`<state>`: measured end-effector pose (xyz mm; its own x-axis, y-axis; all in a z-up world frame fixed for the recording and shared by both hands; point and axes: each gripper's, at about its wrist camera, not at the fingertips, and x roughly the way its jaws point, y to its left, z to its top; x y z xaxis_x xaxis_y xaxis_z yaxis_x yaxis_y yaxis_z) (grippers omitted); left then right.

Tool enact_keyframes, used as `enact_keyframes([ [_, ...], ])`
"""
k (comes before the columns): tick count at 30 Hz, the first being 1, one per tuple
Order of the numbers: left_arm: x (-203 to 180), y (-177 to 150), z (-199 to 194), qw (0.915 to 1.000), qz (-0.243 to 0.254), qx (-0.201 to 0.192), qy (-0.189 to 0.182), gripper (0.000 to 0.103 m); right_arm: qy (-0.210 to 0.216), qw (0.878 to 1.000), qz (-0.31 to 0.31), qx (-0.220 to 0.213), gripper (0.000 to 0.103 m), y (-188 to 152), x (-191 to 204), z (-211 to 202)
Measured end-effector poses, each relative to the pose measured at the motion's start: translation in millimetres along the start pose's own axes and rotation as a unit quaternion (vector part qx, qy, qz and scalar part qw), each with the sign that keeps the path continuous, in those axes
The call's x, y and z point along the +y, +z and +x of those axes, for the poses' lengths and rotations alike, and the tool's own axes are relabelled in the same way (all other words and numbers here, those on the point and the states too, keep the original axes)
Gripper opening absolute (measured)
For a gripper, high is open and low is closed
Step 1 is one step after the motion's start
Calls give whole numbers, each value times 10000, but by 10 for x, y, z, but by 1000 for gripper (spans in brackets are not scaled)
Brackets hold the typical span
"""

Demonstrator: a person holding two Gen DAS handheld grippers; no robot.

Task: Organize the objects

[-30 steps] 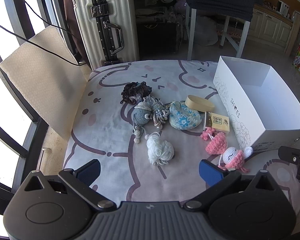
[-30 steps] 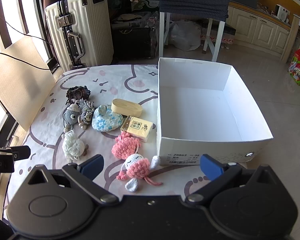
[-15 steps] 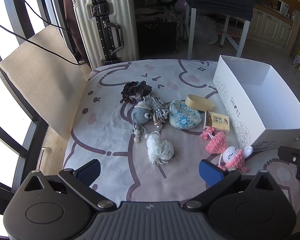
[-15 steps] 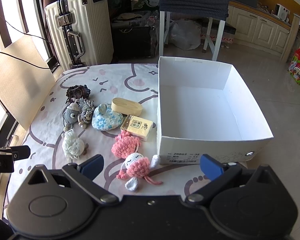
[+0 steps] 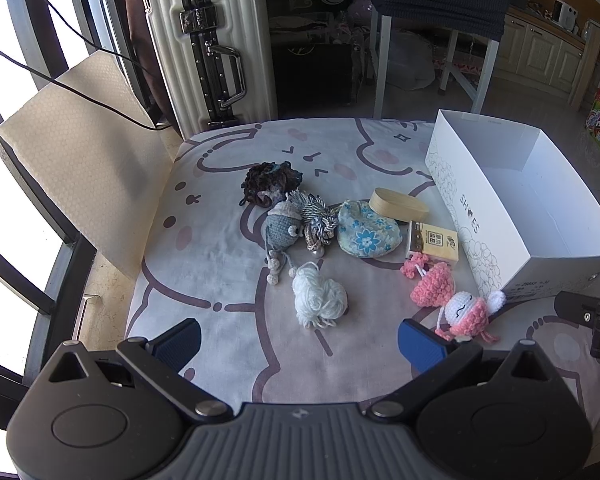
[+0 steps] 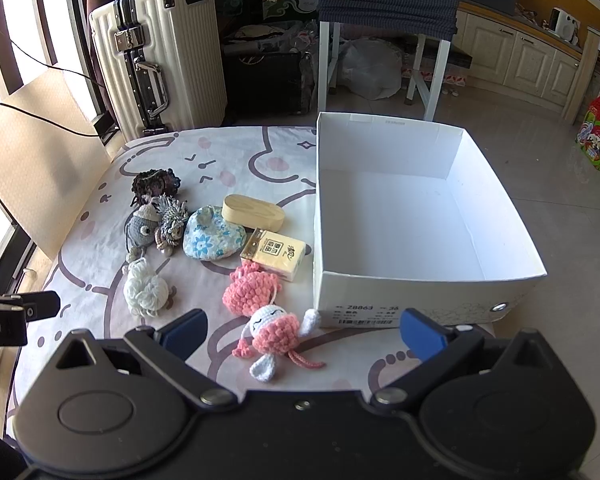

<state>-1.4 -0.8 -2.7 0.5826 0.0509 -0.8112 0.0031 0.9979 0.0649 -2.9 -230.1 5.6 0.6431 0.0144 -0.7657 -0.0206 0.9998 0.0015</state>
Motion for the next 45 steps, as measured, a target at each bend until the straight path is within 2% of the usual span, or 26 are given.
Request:
enact_keyframes([
  [45,-54,-24,-15,10000,73,5,-34,103,-18,10000,-84,42,103,-8,10,10],
])
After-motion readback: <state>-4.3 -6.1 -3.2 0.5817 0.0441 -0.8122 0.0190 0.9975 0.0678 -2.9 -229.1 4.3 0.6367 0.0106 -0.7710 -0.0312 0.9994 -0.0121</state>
